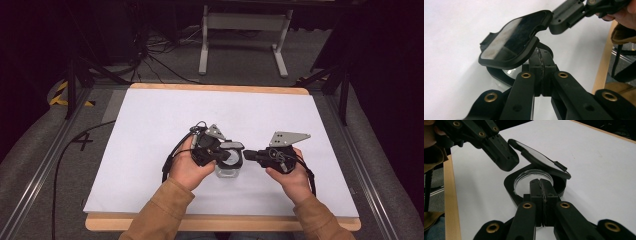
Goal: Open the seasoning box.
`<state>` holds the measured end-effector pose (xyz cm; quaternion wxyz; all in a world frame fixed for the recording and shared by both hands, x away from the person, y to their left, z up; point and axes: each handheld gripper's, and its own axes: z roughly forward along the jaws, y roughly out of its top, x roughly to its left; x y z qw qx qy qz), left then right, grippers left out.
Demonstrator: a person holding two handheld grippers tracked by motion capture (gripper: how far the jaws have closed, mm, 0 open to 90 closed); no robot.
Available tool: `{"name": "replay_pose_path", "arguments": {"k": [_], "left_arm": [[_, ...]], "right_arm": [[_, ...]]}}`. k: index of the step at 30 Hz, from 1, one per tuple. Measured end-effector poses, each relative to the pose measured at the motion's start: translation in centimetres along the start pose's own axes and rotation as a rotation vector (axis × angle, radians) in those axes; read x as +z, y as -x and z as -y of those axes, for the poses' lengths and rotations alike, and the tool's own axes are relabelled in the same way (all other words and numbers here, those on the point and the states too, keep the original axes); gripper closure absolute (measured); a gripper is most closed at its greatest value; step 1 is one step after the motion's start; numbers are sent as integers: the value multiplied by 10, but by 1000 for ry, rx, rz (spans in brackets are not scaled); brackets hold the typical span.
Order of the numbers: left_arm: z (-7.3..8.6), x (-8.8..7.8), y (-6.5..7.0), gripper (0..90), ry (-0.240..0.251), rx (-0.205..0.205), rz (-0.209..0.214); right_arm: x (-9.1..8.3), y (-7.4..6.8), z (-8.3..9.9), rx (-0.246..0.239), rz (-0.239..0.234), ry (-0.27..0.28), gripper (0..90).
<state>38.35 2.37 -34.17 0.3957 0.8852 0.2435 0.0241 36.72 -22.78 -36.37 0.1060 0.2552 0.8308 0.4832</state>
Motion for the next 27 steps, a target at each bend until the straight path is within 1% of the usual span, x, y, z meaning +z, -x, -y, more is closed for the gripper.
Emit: {"name": "replay_pose_path", "arguments": {"k": [2, 7, 9, 11, 14, 17, 22, 23, 24, 25, 26, 27], "left_arm": [[-2, -2, -2, 900, 1, 3, -3], [-8, -5, -7, 900, 36, -4, -16], [-10, -7, -10, 900, 45, -9, -9], [-12, -8, -13, 900, 74, -20, -5], [-14, -7, -18, 900, 97, -27, -17], [-16, -6, -22, 900, 122, -53, -19], [-20, -5, -30, 899, 146, -76, -49], [-19, -4, -30, 899, 156, -85, -48], [-19, -3, -33, 899, 166, -86, -50], [-19, -3, -33, 899, 166, -86, -50], [-19, -3, -34, 899, 169, -97, -54], [-19, -2, -35, 900, 183, -107, -56]], "right_arm": [[1, -1, 1, 2, -3, -9, 896], [7, -5, 6, -7, -7, -39, 897], [10, -7, 8, -7, -9, -49, 896], [12, -9, 10, -9, -8, -60, 897], [13, -9, 12, -2, -8, -56, 897], [13, -8, 12, -3, -6, -55, 897], [13, -9, 12, -10, -1, -57, 898], [13, -9, 12, -13, -2, -59, 898], [13, -9, 12, -15, -2, -59, 898], [13, -9, 12, -19, -1, -60, 899], [13, -9, 12, -19, -1, -60, 899], [13, -10, 11, -22, 1, -62, 899]]}}
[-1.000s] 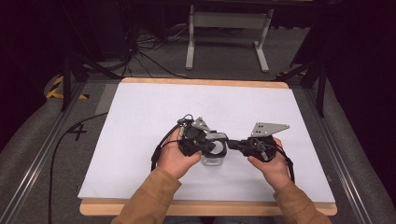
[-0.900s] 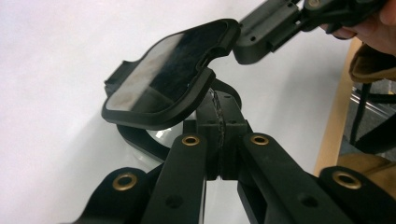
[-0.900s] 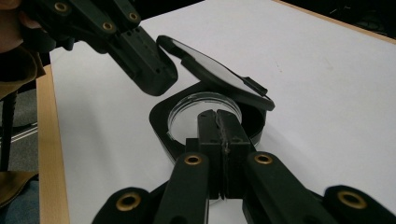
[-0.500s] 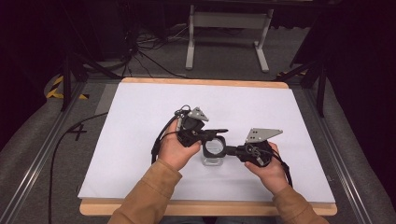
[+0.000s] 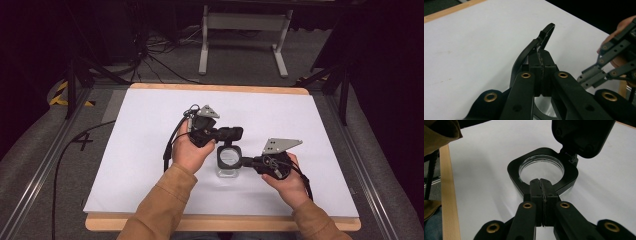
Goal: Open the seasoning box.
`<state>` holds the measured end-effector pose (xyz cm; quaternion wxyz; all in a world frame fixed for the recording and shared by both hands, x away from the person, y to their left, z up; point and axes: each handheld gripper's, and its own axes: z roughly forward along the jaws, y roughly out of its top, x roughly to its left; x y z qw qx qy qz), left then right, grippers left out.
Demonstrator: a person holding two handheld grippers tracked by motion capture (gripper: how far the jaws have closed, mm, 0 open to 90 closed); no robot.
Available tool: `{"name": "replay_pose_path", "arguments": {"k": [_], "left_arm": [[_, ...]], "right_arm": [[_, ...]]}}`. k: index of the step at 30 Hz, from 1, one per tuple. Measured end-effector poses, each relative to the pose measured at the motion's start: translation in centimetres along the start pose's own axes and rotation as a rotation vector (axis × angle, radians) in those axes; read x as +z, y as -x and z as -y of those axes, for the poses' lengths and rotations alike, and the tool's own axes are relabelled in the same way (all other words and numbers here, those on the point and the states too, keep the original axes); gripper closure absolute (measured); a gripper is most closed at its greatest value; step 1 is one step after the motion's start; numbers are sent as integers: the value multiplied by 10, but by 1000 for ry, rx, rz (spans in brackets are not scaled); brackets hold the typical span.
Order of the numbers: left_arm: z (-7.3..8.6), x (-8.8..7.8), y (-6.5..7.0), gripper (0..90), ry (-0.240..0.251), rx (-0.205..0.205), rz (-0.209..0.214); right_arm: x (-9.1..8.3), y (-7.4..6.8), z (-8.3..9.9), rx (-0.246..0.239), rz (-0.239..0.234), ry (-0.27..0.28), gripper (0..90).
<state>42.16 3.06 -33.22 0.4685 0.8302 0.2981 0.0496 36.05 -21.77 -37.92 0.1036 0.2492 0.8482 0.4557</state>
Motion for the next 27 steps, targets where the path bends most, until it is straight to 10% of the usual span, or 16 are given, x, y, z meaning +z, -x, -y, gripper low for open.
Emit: {"name": "replay_pose_path", "arguments": {"k": [10, 12, 16, 27], "left_arm": [[0, 6, -7, 900, 12, -35, -53], [1, 7, -10, 900, 14, -61, -42], [2, 9, -9, 899, 17, -64, -36], [8, -10, -2, 895, 38, -38, -24]], "right_arm": [[0, -1, -1, -10, 6, -18, 900], [6, -2, 3, -38, 72, -103, 900], [18, -5, 7, -44, 50, -137, 900], [4, 2, 3, -19, 53, -91, 900]]}}
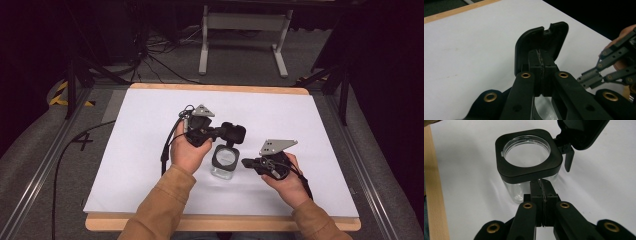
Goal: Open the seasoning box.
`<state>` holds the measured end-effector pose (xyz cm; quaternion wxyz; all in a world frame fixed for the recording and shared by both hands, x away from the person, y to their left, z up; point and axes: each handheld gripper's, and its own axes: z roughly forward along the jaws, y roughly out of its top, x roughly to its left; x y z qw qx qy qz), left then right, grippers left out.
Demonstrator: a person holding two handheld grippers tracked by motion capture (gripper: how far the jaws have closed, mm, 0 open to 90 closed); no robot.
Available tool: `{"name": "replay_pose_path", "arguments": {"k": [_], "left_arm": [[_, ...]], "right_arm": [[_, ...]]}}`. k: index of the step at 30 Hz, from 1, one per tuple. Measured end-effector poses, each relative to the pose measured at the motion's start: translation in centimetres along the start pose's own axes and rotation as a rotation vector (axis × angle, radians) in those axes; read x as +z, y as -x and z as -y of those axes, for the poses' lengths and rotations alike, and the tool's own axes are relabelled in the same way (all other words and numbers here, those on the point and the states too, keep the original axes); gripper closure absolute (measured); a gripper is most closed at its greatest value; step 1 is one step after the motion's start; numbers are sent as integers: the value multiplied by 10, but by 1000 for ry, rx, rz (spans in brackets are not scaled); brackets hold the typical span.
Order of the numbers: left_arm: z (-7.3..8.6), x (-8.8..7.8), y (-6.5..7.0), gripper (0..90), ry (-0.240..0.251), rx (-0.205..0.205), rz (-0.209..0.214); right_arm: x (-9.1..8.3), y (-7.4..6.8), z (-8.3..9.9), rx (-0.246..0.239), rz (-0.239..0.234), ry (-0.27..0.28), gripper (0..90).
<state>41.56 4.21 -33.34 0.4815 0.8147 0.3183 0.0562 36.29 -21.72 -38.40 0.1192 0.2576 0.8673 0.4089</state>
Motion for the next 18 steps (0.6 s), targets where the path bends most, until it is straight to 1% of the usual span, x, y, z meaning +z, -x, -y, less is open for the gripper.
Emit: {"name": "replay_pose_path", "arguments": {"k": [1, 3, 4, 5, 6, 7, 8, 9, 10, 12, 13, 14, 15, 16, 17, 18], "left_arm": [[1, -3, 1, 889, 1, 5, 3], [5, -10, 4, 888, 5, 23, -13], [8, -13, 6, 892, -1, 39, -22], [11, -15, 6, 895, -5, 52, -34], [16, -18, 6, 897, -21, 66, -47], [21, -19, 6, 897, -25, 67, -57], [29, -21, 5, 898, -40, 68, -56], [34, -20, 5, 898, -37, 54, -60], [41, -20, 3, 899, -47, 52, -65], [54, -19, -1, 900, -64, 32, -53], [54, -19, -1, 899, -64, 32, -53], [65, -15, -5, 899, -72, 9, -45], [70, -13, -6, 899, -83, -11, -44], [75, -9, -8, 900, -92, -8, -38], [78, -6, -9, 900, -99, -22, -32], [80, -3, -10, 899, -111, -23, -26]], "right_arm": [[-1, 1, 0, -1, -2, 4, 900], [-2, 2, -1, 3, -3, 11, 900], [-3, 2, -1, 4, -7, 10, 900], [-4, 2, -1, 8, -8, 12, 900], [-4, 3, -1, 6, -7, 16, 899], [-5, 3, -2, 6, -8, 16, 900], [-5, 3, -2, 7, -9, 18, 900], [-6, 3, -2, 4, -7, 21, 899], [-7, 3, -2, 5, -7, 19, 899], [-9, 4, -2, 7, -4, 23, 899], [-9, 4, -2, 7, -4, 23, 899], [-10, 4, -2, 7, -3, 23, 899], [-11, 5, -1, 10, -1, 26, 899], [-11, 6, -1, 9, 2, 27, 899], [-12, 6, -1, 14, 5, 28, 899], [-13, 7, 0, 16, 7, 26, 899]]}}
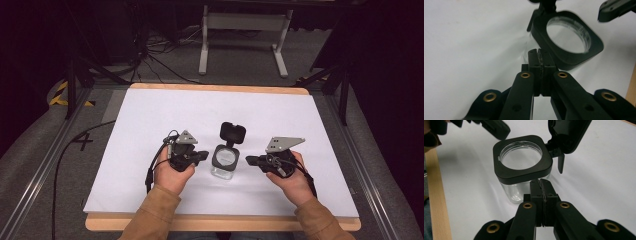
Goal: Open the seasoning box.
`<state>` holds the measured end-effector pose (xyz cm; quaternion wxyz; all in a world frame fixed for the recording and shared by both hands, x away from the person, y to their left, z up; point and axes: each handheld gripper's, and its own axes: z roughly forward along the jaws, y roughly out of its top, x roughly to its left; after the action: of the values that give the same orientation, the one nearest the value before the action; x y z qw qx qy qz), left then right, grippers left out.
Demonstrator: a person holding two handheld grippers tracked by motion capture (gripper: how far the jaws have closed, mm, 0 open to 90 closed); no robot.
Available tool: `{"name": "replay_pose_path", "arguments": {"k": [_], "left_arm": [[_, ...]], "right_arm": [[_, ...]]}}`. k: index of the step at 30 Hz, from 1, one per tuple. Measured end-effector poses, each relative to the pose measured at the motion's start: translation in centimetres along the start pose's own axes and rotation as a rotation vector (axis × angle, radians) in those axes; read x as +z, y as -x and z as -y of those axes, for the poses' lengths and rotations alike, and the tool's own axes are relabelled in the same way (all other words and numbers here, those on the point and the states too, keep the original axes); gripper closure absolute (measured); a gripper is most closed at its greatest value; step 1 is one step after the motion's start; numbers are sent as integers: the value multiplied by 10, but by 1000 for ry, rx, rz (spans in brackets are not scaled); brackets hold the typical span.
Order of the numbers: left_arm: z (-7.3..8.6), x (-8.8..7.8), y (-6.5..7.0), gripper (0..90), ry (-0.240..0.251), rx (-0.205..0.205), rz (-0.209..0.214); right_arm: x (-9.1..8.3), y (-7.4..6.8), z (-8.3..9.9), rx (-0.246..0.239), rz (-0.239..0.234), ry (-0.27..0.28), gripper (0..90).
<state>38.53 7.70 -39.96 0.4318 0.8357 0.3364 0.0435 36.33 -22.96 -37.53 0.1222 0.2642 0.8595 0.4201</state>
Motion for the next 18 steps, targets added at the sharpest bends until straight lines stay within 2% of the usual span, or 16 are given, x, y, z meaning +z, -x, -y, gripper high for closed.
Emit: {"name": "replay_pose_path", "arguments": {"k": [6, 9, 12, 14, 16, 18], "left_arm": [[7, 14, 2, 899, -63, 4, 32], [9, 16, 3, 899, -67, -5, 29], [12, 17, 4, 899, -78, -16, 52], [12, 19, 7, 899, -95, -4, 58], [12, 20, 10, 899, -101, 5, 43], [12, 17, 10, 899, -98, 3, 52]], "right_arm": [[-6, 5, 2, 17, 8, 14, 899], [-9, 7, 2, 22, 12, 21, 899], [-13, 9, 3, 25, 18, 25, 899], [-14, 10, 3, 29, 21, 28, 899], [-15, 11, 4, 28, 26, 30, 899], [-17, 12, 4, 32, 28, 32, 899]]}}
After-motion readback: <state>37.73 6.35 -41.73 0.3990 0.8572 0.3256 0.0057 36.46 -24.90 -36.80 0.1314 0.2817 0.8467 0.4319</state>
